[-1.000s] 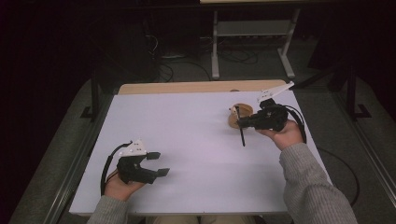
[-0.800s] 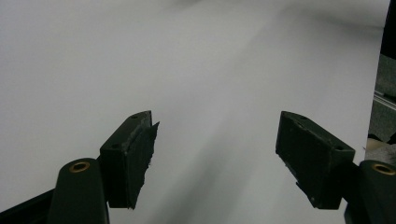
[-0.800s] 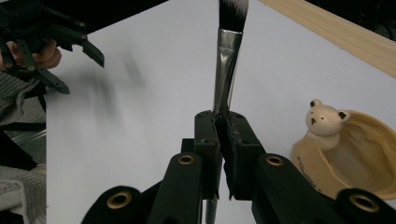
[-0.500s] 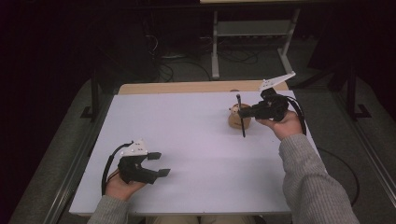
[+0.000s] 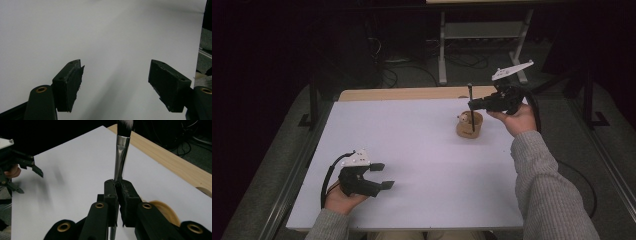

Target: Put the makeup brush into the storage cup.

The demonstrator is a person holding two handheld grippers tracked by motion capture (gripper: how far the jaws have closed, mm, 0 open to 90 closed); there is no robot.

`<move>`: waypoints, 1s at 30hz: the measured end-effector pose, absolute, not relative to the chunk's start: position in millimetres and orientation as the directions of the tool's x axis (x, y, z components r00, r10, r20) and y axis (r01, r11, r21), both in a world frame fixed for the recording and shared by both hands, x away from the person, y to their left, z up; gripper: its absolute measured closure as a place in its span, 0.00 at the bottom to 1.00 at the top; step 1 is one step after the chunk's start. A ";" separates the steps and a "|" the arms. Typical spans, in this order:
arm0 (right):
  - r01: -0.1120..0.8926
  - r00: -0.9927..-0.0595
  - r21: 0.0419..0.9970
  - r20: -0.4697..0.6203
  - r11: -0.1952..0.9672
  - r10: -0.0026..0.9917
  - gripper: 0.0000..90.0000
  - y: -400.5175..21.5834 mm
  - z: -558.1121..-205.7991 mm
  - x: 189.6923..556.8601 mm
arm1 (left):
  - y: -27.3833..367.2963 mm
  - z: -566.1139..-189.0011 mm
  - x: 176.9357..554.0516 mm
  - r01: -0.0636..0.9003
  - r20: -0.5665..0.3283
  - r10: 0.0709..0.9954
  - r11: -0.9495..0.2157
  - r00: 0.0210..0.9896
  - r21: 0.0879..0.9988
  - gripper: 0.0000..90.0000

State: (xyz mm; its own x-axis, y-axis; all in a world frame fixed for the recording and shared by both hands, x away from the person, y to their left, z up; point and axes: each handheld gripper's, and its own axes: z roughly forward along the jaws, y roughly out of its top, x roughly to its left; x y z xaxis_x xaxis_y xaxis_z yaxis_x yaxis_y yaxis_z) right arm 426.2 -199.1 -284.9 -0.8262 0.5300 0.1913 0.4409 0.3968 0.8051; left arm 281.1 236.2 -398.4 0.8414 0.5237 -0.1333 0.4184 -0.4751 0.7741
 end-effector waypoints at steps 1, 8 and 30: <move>0.440 -0.826 0.807 0.191 0.393 0.531 0.93 -199.1 -283.9 427.9 | 236.6 -398.1 281.0 0.418 -0.133 0.524 -0.476 0.842 0.774 0.29; 0.440 -0.816 0.810 0.180 0.388 0.550 0.93 -196.9 -276.5 439.3 | 238.4 -398.6 281.7 0.420 -0.134 0.526 -0.474 0.840 0.773 0.29; 0.497 -0.724 0.808 0.184 0.317 0.665 0.93 -205.4 -287.3 472.4 | 240.0 -399.1 283.7 0.424 -0.143 0.527 -0.464 0.838 0.778 0.29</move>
State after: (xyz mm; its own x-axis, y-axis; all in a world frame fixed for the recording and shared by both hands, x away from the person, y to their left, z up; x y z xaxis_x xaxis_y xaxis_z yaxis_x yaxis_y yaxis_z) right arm 472.4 -205.4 -287.3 -0.7240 0.6648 0.1842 0.4968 0.3173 0.8077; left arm 283.7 240.0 -399.1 0.8378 0.5270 -0.1427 0.4244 -0.4640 0.7776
